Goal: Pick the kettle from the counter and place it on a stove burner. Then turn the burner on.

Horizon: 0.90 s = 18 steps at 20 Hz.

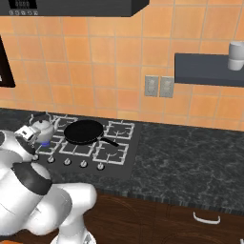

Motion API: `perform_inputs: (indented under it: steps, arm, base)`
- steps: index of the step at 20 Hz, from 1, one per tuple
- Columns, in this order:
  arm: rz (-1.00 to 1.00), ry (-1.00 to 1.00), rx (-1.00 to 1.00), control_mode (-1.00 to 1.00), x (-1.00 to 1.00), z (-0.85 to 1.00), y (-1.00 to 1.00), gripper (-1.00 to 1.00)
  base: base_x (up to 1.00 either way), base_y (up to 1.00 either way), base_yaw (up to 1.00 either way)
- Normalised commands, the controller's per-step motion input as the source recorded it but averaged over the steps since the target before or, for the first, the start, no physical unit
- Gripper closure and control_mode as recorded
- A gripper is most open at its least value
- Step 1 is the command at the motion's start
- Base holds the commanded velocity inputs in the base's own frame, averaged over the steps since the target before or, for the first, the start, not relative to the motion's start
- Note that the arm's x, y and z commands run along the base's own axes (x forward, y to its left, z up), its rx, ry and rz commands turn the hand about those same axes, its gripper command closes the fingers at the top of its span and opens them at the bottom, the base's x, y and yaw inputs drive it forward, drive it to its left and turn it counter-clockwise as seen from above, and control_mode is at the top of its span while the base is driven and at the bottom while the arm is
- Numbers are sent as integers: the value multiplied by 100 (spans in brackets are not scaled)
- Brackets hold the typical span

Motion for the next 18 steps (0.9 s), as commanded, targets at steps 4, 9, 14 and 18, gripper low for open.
perform_inputs:
  steps: [4, 9, 14, 18]
  arm:
    - [0, -40, 20, -100, -94, 98, -100, -100]
    - [-1, -35, 36, -100, -69, 85, -100, -100]
    - [-8, -19, 19, -100, -34, 30, -58, -100]
    - [0, 0, 0, -100, 0, 0, 0, -100]
  base:
    - [0, 0, 0]
    - [0, 0, 0]
    - [0, 0, 0]
    - [0, 0, 0]
